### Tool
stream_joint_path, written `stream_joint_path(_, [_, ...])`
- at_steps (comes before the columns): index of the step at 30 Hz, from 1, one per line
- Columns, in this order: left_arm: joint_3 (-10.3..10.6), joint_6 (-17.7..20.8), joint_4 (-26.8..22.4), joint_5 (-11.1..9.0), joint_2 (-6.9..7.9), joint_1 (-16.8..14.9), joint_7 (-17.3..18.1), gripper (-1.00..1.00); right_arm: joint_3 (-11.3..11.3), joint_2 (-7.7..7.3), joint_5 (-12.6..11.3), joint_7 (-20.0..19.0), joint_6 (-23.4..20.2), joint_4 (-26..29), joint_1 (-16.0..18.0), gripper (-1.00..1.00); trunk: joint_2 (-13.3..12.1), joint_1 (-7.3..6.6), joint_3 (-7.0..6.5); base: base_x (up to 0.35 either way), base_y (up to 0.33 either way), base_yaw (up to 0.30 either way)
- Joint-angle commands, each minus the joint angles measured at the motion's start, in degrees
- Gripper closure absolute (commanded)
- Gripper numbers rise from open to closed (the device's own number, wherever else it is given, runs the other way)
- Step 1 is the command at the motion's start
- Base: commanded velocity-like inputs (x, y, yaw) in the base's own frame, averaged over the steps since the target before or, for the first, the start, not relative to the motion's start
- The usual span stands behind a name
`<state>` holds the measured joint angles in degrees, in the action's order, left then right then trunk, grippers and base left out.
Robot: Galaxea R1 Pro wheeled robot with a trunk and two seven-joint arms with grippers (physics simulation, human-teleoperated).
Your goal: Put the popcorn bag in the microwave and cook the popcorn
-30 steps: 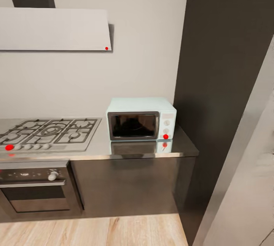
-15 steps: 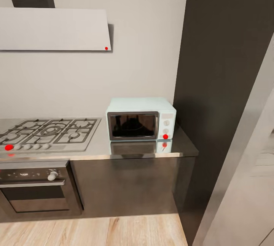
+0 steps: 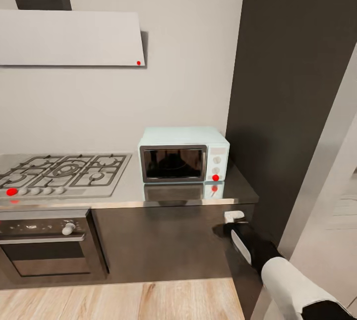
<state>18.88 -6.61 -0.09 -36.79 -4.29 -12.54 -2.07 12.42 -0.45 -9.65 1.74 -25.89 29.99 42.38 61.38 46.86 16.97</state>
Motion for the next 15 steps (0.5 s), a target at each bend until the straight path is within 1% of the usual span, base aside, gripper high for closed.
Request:
stream_joint_path(1, [0.51, -0.16, 0.01, -0.26, -0.06, -0.03, -0.22, -1.0, 0.2, 0.07, -0.52, 0.19, -0.45, 0.09, 2.1, -1.0, 0.04, 0.01, 0.08, 0.0, 0.0, 0.0])
stream_joint_path(3, [0.53, -0.16, 0.01, -0.24, -0.08, -0.03, -0.22, -1.0, -0.03, 0.12, -0.73, 0.19, -0.55, 0.08, 3.93, -1.0, 0.04, 0.01, 0.08, 0.0, 0.0, 0.0])
stream_joint_path(4, [0.54, -0.2, 0.01, -0.22, -0.08, -0.03, -0.22, -1.0, -0.86, 0.19, -0.99, 0.19, -0.61, 0.09, 6.15, -1.0, 0.04, 0.01, 0.08, 0.0, 0.0, 0.0])
stream_joint_path(6, [0.55, -0.23, 0.01, -0.24, -0.07, -0.03, -0.22, -1.0, -1.71, 0.25, -1.11, 0.39, -0.53, 0.12, 8.85, -1.0, 0.04, 0.01, 0.08, 0.0, 0.0, 0.0])
stream_joint_path(8, [0.53, -0.24, 0.01, -0.26, -0.06, -0.03, -0.21, -1.0, -1.97, 0.26, -1.18, 1.55, -0.25, 0.14, 10.85, -1.0, 0.04, 0.01, 0.08, 0.0, 0.0, 0.0])
stream_joint_path(9, [0.54, -0.25, 0.01, -0.28, -0.06, -0.03, -0.21, -1.0, -2.07, 0.27, -1.24, 3.31, 0.17, 0.31, 12.19, -1.0, 0.04, 0.01, 0.08, 0.0, 0.0, 0.0])
stream_joint_path(11, [0.55, -0.31, 0.01, -0.29, -0.06, -0.03, -0.22, -1.0, -2.15, 0.35, -1.34, 4.47, 1.11, 1.26, 12.77, -1.0, 0.04, 0.01, 0.08, 0.0, 0.0, 0.0])
stream_joint_path(12, [0.55, -0.32, 0.01, -0.27, -0.06, -0.03, -0.22, -1.0, -2.2, 0.6, -1.42, 4.77, 1.91, 1.67, 12.91, -1.0, 0.04, 0.01, 0.08, 0.0, 0.0, 0.0])
stream_joint_path(13, [0.55, -0.33, 0.01, -0.21, -0.08, -0.03, -0.19, -1.0, -2.57, 1.3, -2.16, 5.05, 4.33, 1.81, 13.03, -1.0, 0.04, 0.01, 0.08, 0.0, 0.0, 0.0])
stream_joint_path(14, [0.55, -0.33, 0.01, -0.18, -0.09, -0.03, -0.17, -1.0, -2.99, 1.61, -2.8, 5.14, 6.38, 1.82, 13.08, -1.0, 0.04, 0.01, 0.08, 0.0, 0.0, 0.0])
stream_joint_path(15, [0.55, -0.33, 0.01, -0.12, -0.1, -0.03, -0.16, -1.0, -3.36, 1.86, -3.39, 5.26, 9.35, 1.82, 13.12, -1.0, 0.04, 0.01, 0.08, 0.0, 0.0, 0.0])
